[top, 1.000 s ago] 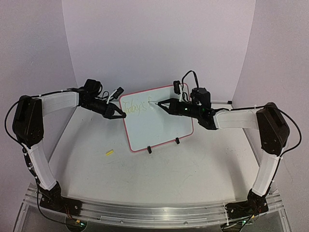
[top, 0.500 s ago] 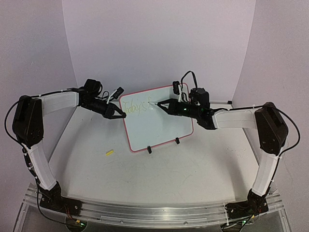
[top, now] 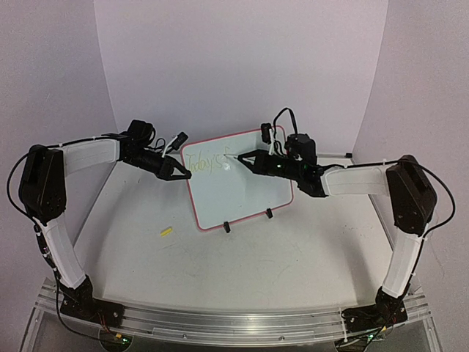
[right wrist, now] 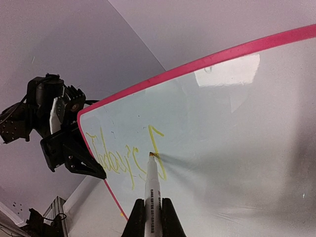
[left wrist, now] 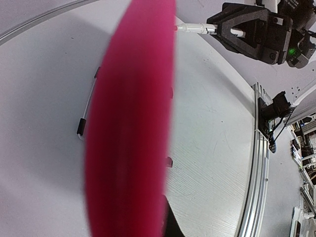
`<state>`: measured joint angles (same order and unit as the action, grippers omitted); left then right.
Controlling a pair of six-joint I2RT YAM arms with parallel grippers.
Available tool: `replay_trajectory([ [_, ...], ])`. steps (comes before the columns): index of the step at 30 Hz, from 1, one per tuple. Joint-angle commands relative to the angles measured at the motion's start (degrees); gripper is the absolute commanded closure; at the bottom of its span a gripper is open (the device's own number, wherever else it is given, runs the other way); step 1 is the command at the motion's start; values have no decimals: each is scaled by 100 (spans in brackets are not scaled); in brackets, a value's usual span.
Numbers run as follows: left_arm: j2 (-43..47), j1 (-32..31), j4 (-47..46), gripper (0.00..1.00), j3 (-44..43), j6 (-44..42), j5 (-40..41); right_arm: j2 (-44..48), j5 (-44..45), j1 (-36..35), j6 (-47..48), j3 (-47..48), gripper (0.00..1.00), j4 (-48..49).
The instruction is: Write a sentence on the whiteboard
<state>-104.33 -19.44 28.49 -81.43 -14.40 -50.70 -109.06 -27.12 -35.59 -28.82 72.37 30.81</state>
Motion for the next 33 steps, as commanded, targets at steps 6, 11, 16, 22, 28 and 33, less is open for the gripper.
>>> replay_trajectory([
  [6,41,-148,239,100,-110,-183,205,296,738,26,4,-192,100,27],
  [11,46,-148,236,100,-110,-180,208,379,839,26,16,-267,100,32],
  [16,45,-148,232,100,-109,-180,204,371,754,26,31,-242,100,37],
  [22,36,-148,239,100,-103,-178,223,725,449,24,123,-469,100,160],
  [28,42,-149,241,100,-100,-182,214,1003,271,29,190,-603,100,87],
  [33,36,-152,248,100,-101,-179,219,759,218,26,237,-429,100,-79],
])
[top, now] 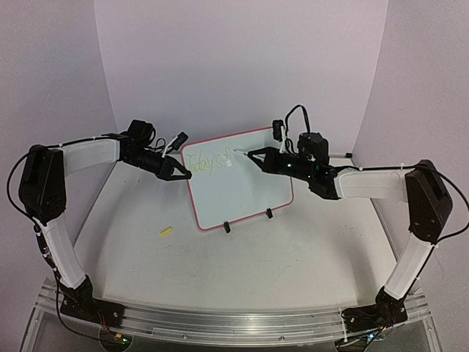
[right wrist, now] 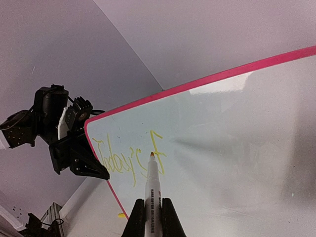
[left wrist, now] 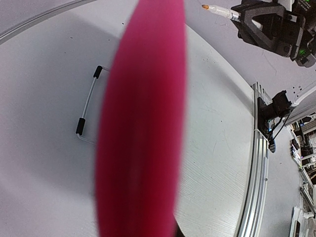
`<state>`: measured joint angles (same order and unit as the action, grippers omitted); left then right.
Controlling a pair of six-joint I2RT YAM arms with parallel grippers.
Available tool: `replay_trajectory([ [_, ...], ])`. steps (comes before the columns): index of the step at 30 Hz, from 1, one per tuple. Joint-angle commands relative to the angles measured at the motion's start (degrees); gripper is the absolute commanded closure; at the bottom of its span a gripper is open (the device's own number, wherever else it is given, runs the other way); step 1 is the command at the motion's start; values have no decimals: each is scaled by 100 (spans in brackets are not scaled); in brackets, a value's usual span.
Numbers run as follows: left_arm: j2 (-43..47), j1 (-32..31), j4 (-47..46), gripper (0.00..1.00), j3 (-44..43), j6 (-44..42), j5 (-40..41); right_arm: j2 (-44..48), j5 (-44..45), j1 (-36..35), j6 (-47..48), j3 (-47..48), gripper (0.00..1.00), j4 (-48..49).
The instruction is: Write a sentence on the whiteboard
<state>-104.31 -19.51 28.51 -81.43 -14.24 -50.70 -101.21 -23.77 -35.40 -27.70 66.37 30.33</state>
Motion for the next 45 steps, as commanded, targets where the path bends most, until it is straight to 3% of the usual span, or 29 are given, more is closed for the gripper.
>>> replay_trajectory([
  [1,34,-143,243,100,-101,-198,224,-89,-119,9,127,209,100,-49],
  [21,24,-146,251,100,-110,-209,221,-530,-39,15,165,648,100,-205],
  [45,25,-141,252,100,-118,-204,207,-300,252,15,199,195,100,-346],
])
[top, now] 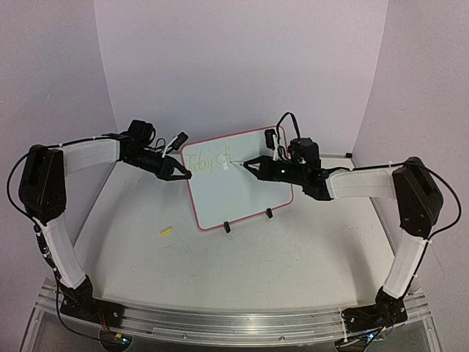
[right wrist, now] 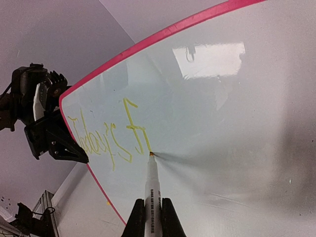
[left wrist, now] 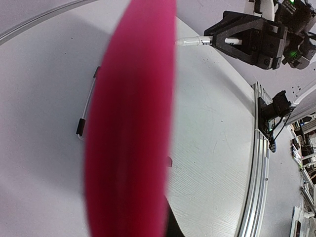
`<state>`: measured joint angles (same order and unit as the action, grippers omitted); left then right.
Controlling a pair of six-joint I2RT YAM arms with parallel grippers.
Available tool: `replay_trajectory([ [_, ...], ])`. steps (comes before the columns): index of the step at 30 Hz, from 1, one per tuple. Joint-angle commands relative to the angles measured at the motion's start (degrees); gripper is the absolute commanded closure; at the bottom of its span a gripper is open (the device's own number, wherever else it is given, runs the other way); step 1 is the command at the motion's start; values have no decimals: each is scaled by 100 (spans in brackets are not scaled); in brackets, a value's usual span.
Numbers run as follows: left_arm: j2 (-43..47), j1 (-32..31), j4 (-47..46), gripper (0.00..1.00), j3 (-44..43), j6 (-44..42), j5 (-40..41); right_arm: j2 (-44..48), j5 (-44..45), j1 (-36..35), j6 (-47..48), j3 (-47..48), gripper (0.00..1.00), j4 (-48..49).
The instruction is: Write a sentence on the whiteboard
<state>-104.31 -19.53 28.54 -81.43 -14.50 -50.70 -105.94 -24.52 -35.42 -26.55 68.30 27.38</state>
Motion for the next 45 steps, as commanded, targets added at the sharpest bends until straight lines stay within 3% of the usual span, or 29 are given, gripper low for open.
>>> replay_trajectory([
  [1,24,-139,249,100,-118,-178,208,179,359,17,90,29,100,-55],
  [24,24,-139,258,100,-119,-180,209,258,685,44,177,377,100,-92],
  [45,7,-139,266,100,-117,-176,201,208,581,44,142,-108,100,-58],
])
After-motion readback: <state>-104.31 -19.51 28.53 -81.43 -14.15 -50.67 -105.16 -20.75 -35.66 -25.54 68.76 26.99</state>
